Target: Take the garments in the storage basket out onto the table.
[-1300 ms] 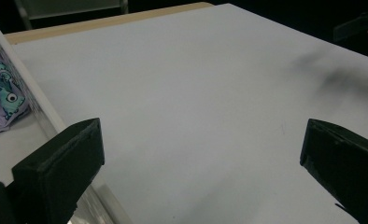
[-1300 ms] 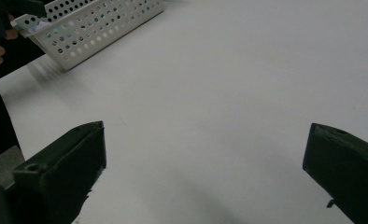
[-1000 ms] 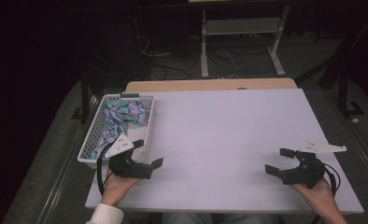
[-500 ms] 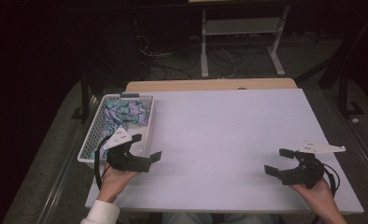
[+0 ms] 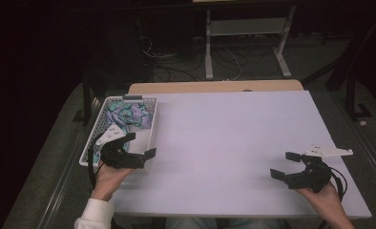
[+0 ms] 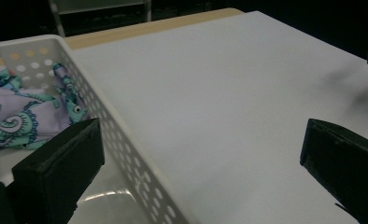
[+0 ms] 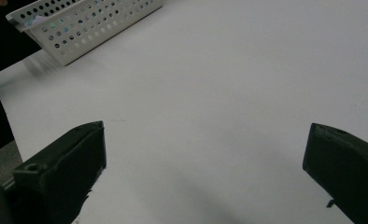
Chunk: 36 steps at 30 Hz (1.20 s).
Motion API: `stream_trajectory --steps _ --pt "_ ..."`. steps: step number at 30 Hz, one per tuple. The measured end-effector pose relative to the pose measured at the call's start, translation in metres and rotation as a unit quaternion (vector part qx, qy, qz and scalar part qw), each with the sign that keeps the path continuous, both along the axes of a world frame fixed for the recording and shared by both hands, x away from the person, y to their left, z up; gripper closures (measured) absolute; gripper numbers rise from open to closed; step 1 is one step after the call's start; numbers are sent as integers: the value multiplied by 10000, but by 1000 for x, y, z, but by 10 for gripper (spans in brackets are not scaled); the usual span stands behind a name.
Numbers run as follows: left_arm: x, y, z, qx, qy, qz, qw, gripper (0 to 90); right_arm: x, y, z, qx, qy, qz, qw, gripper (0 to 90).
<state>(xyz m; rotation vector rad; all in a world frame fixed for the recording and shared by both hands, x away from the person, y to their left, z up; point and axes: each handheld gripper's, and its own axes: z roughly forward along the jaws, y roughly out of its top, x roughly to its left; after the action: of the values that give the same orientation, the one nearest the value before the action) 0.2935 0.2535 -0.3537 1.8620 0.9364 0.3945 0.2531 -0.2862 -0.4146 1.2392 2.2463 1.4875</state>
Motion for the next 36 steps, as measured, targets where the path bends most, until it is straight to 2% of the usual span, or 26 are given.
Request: stream_trajectory --steps 5,15,25,36 --pt "4 6 3 73 27 75 9999 0 0 0 0 -4 -1 -7 10000 0" --pt "13 16 17 158 -5 131 9998 0 0 0 0 -3 5 -20 10000 0" --pt "23 27 25 151 60 263 9995 0 0 0 0 -8 3 -13 10000 0" --pt "36 35 30 436 138 389 9982 0 0 1 -1 -30 13 -7 10000 0"
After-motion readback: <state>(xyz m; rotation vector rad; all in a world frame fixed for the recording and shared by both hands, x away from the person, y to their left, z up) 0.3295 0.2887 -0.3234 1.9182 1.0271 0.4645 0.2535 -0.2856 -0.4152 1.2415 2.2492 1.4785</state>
